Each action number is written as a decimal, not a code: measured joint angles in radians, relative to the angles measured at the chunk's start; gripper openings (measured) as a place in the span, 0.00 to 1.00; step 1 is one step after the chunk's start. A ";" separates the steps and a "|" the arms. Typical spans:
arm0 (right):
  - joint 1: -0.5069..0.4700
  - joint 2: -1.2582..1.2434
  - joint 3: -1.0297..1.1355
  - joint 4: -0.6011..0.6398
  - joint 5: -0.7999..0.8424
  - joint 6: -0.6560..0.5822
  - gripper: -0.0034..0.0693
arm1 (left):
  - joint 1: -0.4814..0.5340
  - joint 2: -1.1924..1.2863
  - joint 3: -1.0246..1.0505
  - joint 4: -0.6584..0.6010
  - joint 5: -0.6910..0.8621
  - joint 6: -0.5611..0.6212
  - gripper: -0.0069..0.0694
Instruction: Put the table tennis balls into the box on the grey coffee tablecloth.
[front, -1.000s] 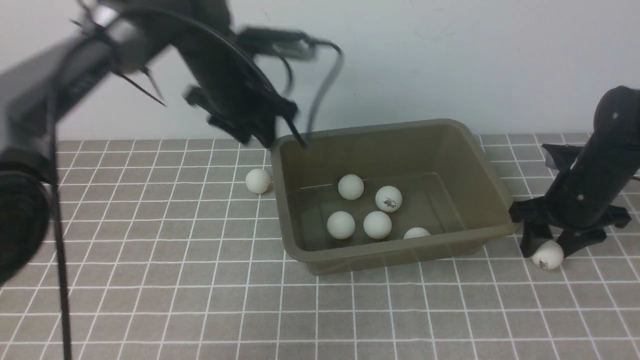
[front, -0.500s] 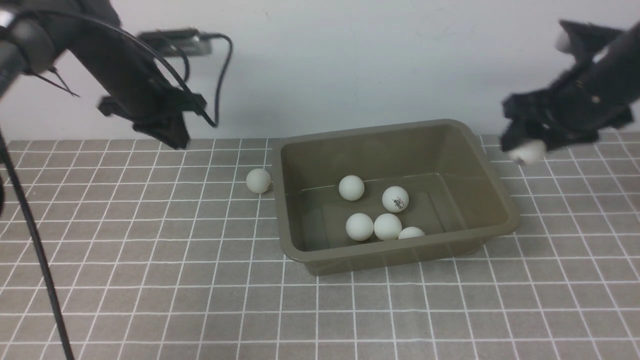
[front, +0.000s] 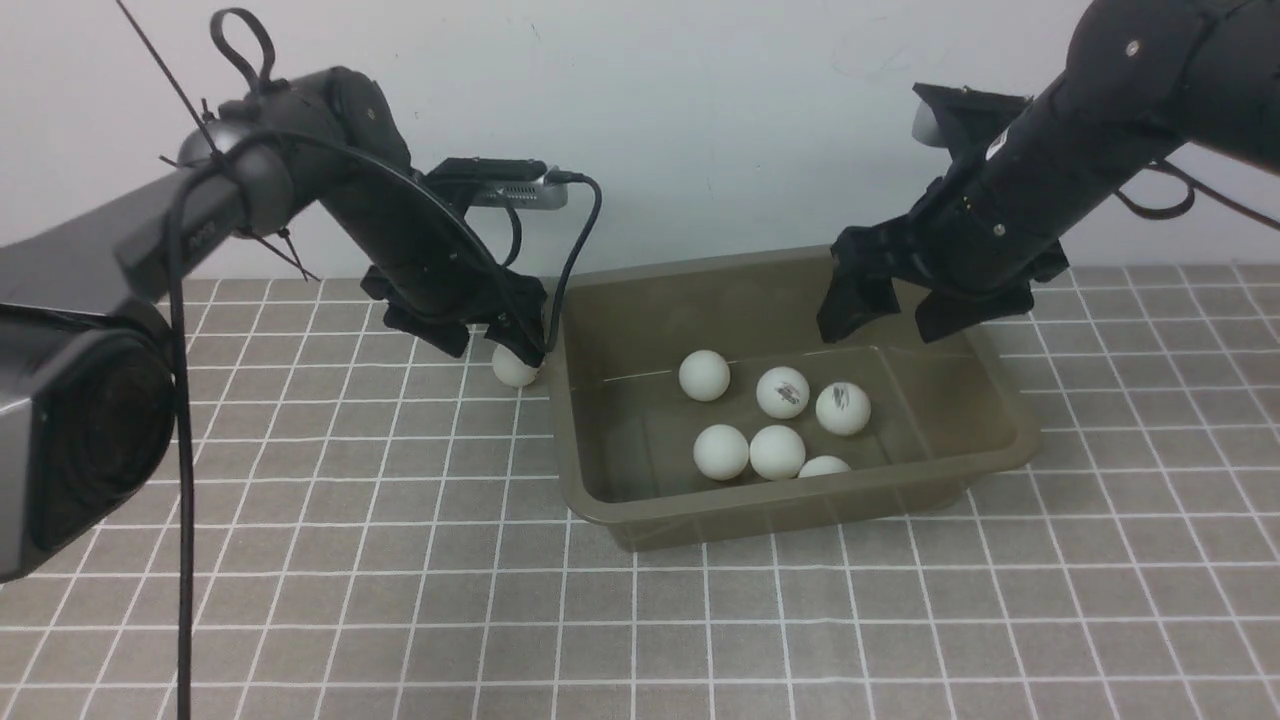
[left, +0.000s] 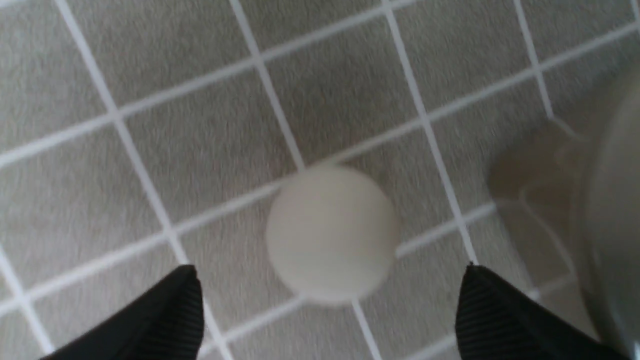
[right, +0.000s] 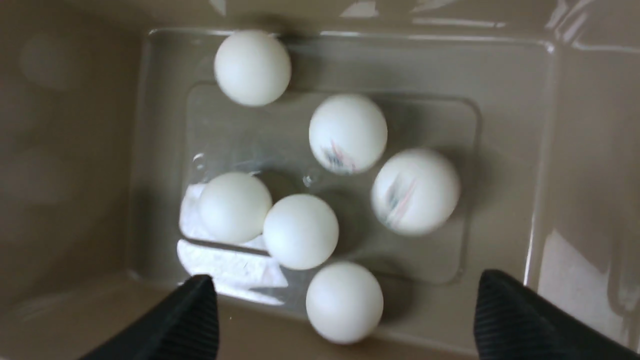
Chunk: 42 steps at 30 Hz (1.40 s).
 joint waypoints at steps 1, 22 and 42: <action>0.000 -0.002 0.000 0.000 0.007 0.000 0.93 | 0.000 0.006 0.000 -0.001 -0.018 0.000 0.90; 0.000 -0.391 0.000 -0.202 0.164 -0.004 0.43 | 0.020 -0.135 -0.296 -0.110 0.182 -0.028 0.54; 0.000 -1.222 0.409 -0.427 -0.020 0.244 0.03 | -0.264 0.014 -0.177 0.270 0.193 -0.265 0.60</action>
